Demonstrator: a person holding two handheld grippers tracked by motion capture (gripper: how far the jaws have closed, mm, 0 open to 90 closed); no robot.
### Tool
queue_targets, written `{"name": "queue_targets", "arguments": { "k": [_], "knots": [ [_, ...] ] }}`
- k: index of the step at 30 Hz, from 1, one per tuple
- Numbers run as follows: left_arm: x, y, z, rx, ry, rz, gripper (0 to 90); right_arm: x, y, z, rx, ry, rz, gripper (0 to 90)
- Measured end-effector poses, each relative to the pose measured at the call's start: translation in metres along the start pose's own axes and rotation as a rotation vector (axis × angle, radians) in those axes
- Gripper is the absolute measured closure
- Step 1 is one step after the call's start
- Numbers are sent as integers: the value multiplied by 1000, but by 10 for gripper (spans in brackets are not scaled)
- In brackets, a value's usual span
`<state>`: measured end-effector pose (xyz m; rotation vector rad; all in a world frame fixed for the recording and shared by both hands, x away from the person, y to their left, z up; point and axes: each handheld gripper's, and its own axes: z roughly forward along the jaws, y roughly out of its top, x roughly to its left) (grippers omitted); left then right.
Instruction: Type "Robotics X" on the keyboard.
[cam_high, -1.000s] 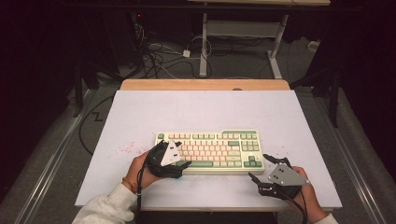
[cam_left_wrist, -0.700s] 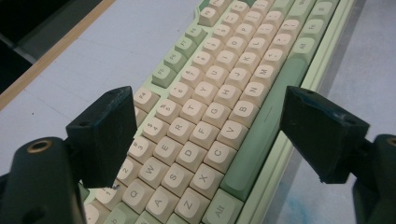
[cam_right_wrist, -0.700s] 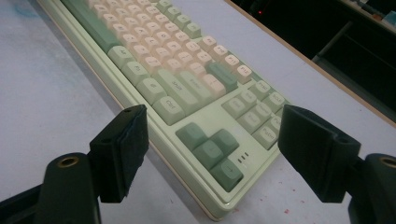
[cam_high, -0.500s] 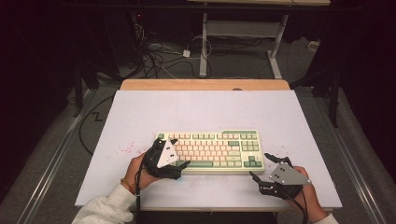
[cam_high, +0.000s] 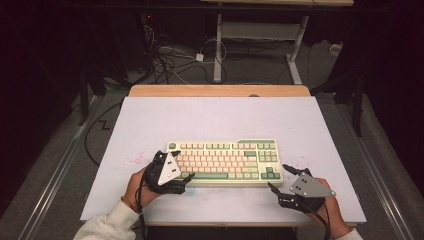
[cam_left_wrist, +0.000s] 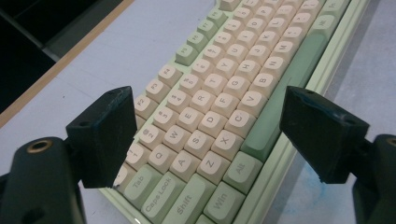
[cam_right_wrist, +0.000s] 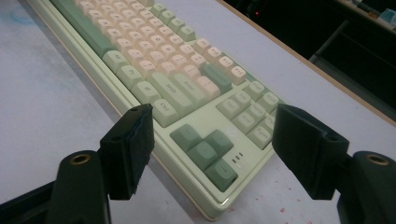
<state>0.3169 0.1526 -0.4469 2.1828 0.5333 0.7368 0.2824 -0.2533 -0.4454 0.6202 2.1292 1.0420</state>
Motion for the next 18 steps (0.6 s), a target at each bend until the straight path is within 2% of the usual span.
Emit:
{"name": "queue_targets", "arguments": {
  "k": [10,15,18],
  "knots": [
    [1,-18,-12,10,37,-11,182,-2,3,3,-3,23,8,389],
    [0,-25,-16,26,33,-18,183,-3,4,5,-4,37,11,428],
    [-1,-29,-18,40,33,-20,183,-3,6,8,-3,47,9,482]
  ]
}}
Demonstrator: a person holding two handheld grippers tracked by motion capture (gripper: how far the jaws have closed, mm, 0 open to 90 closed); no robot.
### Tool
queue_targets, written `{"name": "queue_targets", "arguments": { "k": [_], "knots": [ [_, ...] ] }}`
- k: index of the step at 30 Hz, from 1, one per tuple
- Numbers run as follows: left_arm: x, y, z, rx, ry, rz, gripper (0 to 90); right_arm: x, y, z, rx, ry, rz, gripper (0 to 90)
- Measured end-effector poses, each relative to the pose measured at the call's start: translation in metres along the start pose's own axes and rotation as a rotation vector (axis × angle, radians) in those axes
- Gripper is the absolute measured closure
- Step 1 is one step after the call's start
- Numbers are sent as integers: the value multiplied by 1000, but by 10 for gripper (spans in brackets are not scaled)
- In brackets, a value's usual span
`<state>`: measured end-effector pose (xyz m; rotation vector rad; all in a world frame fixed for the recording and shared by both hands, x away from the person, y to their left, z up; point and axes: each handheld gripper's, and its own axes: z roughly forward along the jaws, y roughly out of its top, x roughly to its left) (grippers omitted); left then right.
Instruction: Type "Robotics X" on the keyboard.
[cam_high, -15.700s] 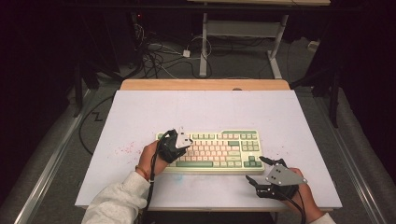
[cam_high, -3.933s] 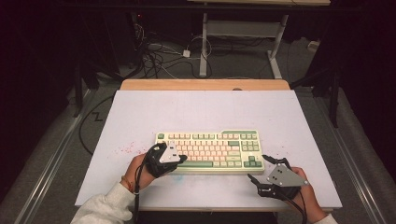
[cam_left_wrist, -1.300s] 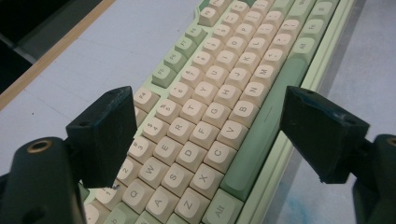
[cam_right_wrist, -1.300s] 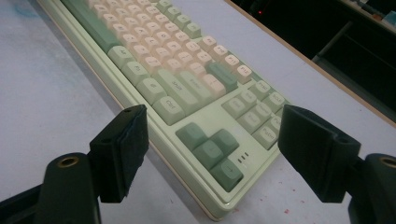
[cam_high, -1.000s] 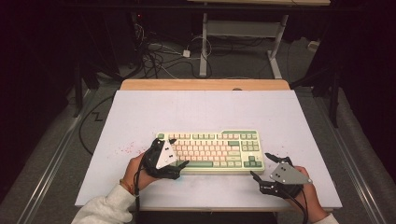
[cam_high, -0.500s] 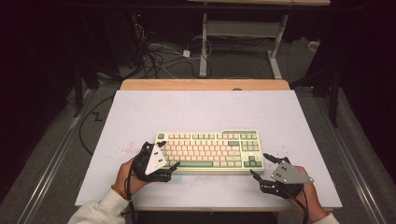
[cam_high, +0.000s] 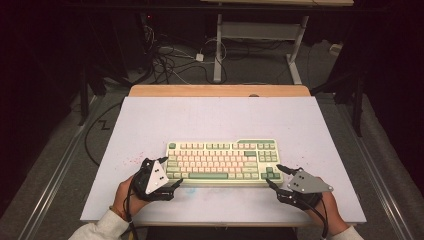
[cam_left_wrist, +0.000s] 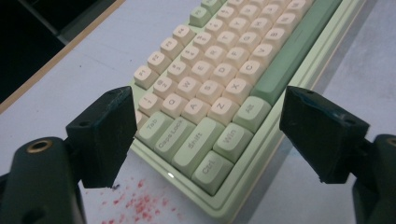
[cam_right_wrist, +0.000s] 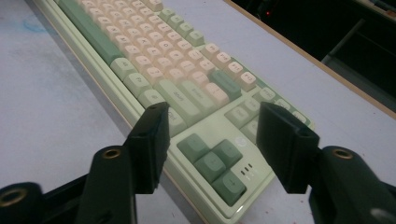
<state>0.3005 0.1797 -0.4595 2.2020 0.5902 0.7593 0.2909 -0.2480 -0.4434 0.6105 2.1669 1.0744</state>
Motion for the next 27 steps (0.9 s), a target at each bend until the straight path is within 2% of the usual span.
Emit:
{"name": "queue_targets", "arguments": {
  "k": [2,9,14,20,27],
  "knots": [
    [0,-2,-1,6,3,-2,183,0,2,2,2,8,4,517],
    [-2,-6,-4,16,-2,-10,183,-4,11,14,26,15,19,751],
    [-3,-7,-6,18,-8,-18,183,-7,17,24,43,58,40,872],
    [-4,-8,-9,20,-9,-19,183,-3,26,42,78,114,10,900],
    [-4,-9,-9,24,-13,-18,183,2,32,61,119,140,-16,900]
  ]
}}
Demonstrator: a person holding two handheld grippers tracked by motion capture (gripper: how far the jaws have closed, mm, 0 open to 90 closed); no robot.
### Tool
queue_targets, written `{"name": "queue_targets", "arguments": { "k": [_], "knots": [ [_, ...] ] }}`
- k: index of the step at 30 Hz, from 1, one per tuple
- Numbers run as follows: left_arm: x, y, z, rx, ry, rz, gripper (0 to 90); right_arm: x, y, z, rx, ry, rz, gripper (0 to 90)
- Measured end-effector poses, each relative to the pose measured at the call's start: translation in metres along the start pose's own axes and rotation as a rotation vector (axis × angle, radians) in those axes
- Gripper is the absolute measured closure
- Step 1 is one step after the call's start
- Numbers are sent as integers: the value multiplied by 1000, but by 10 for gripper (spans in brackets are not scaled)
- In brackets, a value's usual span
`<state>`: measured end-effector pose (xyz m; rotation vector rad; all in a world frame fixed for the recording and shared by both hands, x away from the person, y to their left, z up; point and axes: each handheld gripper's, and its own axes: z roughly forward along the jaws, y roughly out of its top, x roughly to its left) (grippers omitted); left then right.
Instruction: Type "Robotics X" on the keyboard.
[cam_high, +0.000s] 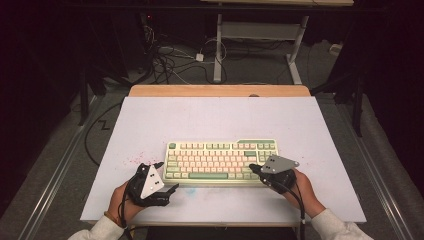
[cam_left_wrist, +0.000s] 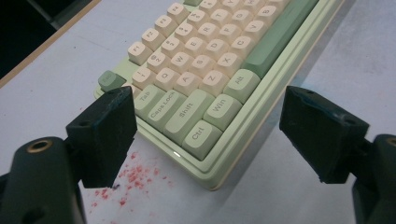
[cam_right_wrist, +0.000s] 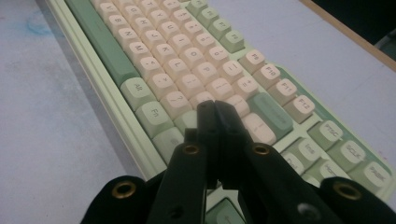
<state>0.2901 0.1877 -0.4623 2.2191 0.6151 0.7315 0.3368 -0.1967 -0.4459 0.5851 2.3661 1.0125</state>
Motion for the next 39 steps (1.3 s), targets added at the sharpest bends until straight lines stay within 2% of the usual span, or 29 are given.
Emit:
{"name": "queue_targets", "arguments": {
  "k": [11,17,22,26,28,30,32,33,34,37,39],
  "knots": [
    [-1,0,1,8,-12,9,183,-1,4,17,51,12,0,900],
    [-1,-1,3,21,-14,14,183,-3,1,19,67,10,19,900],
    [-1,0,2,10,-14,8,184,-3,-1,21,79,10,20,900],
    [2,1,0,-3,-12,-14,185,-2,-1,21,78,4,15,900],
    [4,2,-1,-8,-7,-37,188,-2,-1,21,78,2,15,900],
    [6,3,0,9,9,-64,193,-1,-1,21,79,-2,14,900],
    [10,5,3,22,-23,-97,198,-1,-1,21,77,-3,10,900],
    [11,7,4,35,-16,-98,196,-1,-1,21,78,-5,13,900],
    [12,9,4,46,-12,-95,209,-1,-1,21,78,-3,12,900],
    [17,14,4,38,4,-105,358,-1,-1,21,77,-6,10,900],
    [21,17,4,34,-8,-109,515,0,-1,21,79,-9,10,900]
  ]
}}
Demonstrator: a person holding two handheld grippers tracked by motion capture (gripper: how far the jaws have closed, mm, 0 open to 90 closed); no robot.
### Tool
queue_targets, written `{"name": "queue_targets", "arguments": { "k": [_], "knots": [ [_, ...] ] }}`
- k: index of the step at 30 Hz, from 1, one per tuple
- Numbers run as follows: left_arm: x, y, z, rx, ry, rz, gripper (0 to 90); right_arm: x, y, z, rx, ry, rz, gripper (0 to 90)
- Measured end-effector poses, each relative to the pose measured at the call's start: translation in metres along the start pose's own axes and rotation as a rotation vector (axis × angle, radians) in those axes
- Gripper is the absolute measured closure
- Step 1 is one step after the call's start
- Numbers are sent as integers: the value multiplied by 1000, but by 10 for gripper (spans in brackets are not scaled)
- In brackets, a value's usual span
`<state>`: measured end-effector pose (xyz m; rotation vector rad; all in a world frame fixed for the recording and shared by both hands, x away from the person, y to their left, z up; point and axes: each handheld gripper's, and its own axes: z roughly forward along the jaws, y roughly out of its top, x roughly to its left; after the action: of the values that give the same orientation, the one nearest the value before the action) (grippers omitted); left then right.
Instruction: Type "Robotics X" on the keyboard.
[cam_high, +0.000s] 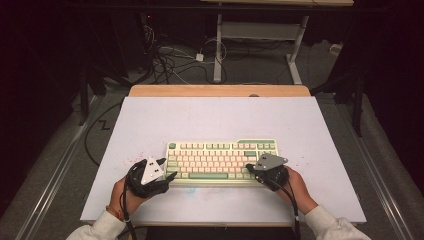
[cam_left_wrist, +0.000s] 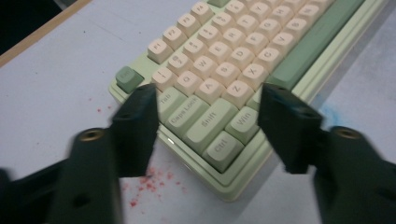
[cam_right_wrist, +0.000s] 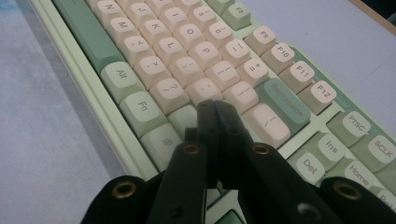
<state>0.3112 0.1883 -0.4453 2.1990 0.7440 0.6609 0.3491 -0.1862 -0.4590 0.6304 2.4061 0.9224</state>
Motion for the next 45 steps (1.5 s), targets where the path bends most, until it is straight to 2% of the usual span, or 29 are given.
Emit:
{"name": "queue_targets", "arguments": {
  "k": [2,4,8,9,17,22,30,35,45],
  "knots": [
    [4,4,-1,-1,-24,3,632,0,0,0,1,-2,0,900],
    [7,8,0,2,-31,6,724,0,0,0,1,-3,0,900],
    [10,16,3,9,-42,16,865,1,0,0,0,-5,-3,900],
    [9,18,4,18,-45,24,876,1,0,0,0,-4,-1,900],
    [6,31,20,36,-73,23,875,1,0,0,-1,-8,-7,900],
    [-3,38,31,62,-108,56,876,1,-1,0,-5,-3,-6,900],
    [-9,42,49,112,-126,78,875,2,-2,0,-10,-10,-7,900],
    [-11,39,54,129,-143,77,874,2,-2,0,-11,-10,-8,900],
    [-13,39,55,136,-141,82,874,2,-2,0,-14,-14,-12,900]
  ]
}}
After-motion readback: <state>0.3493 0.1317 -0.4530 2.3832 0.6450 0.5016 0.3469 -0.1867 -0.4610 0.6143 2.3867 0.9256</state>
